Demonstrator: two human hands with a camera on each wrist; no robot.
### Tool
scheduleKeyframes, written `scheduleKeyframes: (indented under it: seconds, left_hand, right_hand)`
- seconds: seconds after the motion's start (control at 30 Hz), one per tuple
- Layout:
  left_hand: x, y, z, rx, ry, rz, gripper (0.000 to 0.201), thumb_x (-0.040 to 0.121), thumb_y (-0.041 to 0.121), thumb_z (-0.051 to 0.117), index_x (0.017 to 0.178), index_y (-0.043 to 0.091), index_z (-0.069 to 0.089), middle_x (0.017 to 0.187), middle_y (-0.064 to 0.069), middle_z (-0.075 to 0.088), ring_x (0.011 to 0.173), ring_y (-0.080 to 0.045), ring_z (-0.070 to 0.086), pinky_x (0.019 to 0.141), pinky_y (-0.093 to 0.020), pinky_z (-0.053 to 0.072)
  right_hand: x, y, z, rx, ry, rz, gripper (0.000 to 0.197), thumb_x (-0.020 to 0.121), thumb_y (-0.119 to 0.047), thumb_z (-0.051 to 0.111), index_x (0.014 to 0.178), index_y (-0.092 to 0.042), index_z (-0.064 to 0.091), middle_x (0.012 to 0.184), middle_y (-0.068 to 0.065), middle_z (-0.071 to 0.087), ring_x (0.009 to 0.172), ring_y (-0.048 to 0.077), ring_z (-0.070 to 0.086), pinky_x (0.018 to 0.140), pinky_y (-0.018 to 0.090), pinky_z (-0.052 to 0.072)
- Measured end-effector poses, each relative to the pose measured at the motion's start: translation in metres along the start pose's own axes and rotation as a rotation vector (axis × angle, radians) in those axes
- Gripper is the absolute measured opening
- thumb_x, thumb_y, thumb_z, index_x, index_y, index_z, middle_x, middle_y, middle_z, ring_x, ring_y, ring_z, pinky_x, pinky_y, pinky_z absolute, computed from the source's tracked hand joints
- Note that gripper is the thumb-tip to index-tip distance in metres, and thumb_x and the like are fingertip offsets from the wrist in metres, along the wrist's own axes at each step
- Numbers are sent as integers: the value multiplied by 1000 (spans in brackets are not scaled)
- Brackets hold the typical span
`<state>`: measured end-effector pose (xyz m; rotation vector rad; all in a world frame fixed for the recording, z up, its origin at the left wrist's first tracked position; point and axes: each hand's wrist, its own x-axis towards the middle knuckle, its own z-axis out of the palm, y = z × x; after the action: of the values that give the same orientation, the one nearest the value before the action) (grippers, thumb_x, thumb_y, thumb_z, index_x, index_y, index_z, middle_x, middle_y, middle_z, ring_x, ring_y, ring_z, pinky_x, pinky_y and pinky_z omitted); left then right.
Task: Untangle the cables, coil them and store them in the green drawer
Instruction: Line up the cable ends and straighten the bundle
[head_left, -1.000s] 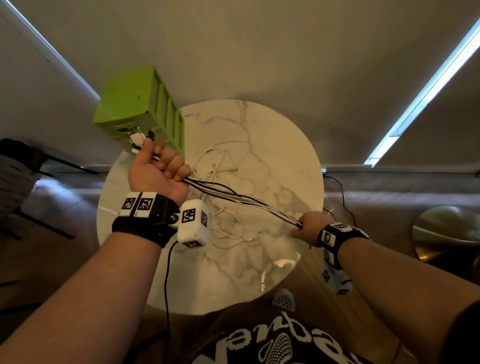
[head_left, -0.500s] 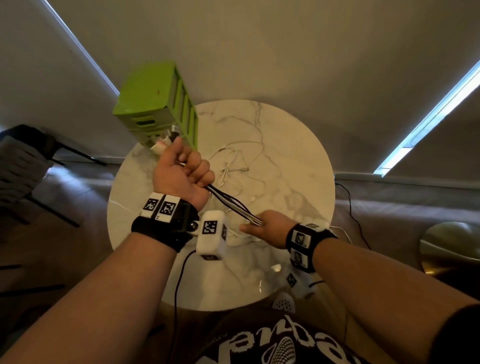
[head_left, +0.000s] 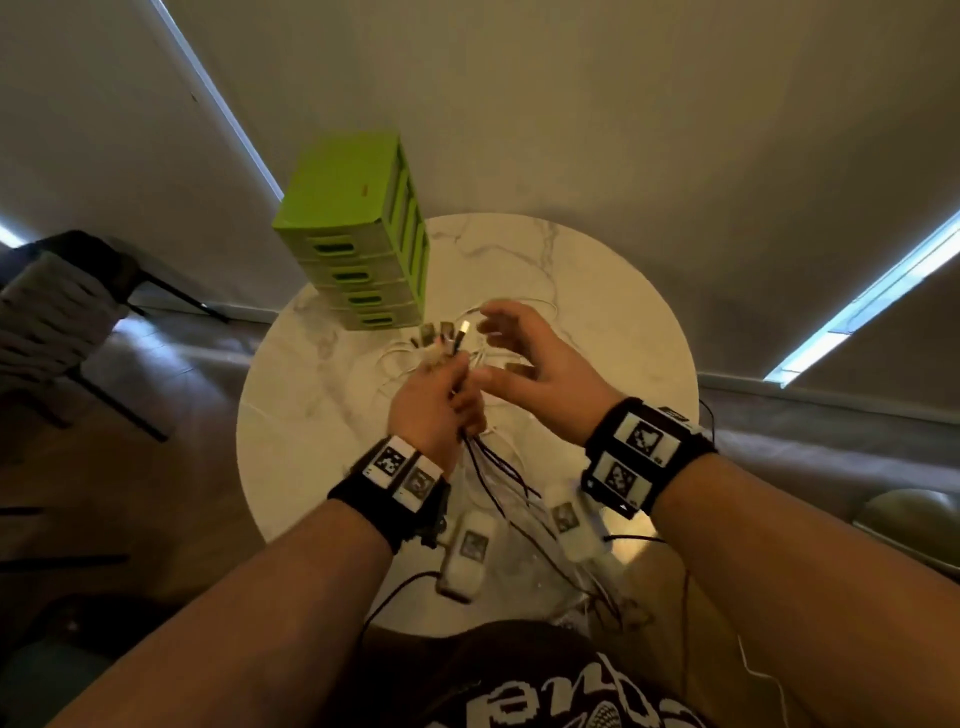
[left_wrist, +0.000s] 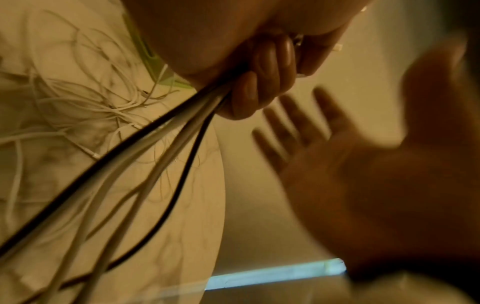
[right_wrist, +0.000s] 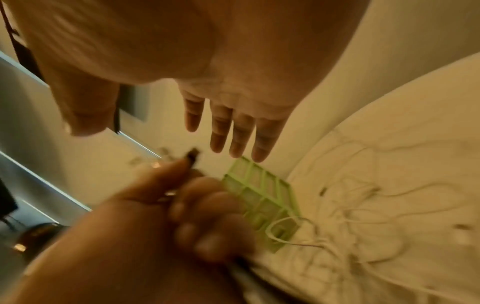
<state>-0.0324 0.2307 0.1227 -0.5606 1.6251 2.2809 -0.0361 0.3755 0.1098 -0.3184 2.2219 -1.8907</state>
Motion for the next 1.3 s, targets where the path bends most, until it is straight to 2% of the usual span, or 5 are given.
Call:
scheduleKeyframes:
  seconds: [0.33, 0.67, 1.0, 1.13, 1.3]
  left_hand:
    - [-7, 9, 20, 541, 85, -22, 40, 107, 12, 41, 145, 1, 47, 155, -17, 44, 138, -29, 44, 97, -21, 34]
    - [23, 0, 12, 736, 78, -91, 30, 104, 5, 44, 102, -2, 73, 115, -17, 71, 109, -28, 62, 72, -15, 29]
    - [48, 0, 0, -216, 50, -101, 31, 106, 29, 50, 81, 12, 54, 82, -11, 64, 75, -23, 64, 69, -38, 56]
    - [50, 12, -11, -272, -7, -109, 44, 109, 39, 39, 71, 17, 48, 111, -15, 74, 102, -32, 69, 98, -50, 52]
    - [35, 6, -24, -233, -23, -249, 44, 107, 39, 42, 68, 19, 42, 53, 2, 36, 48, -18, 40, 61, -34, 46]
  right_hand:
    - [32, -16, 16, -460, -23, -246, 47, 100, -23, 61, 147, -28, 53, 136, -6, 61, 123, 7, 54, 106, 22, 41]
    - [46, -16, 13, -702, -84, -159, 28, 104, -43, 47, 95, -20, 59, 93, -7, 57, 85, 13, 53, 79, 34, 46]
    - [2, 55, 8, 261, 31, 313, 86, 67, -46, 86, 137, -35, 37, 123, 12, 67, 106, 23, 71, 94, 40, 57]
    - [-30, 91, 16, -166, -423, 554, 21, 82, -40, 78, 99, -28, 72, 80, 10, 70, 70, 21, 64, 75, 40, 56]
    - [-13, 108, -17, -695, -267, 558, 20, 97, -39, 59, 84, -29, 70, 81, -2, 66, 82, 21, 63, 74, 31, 48]
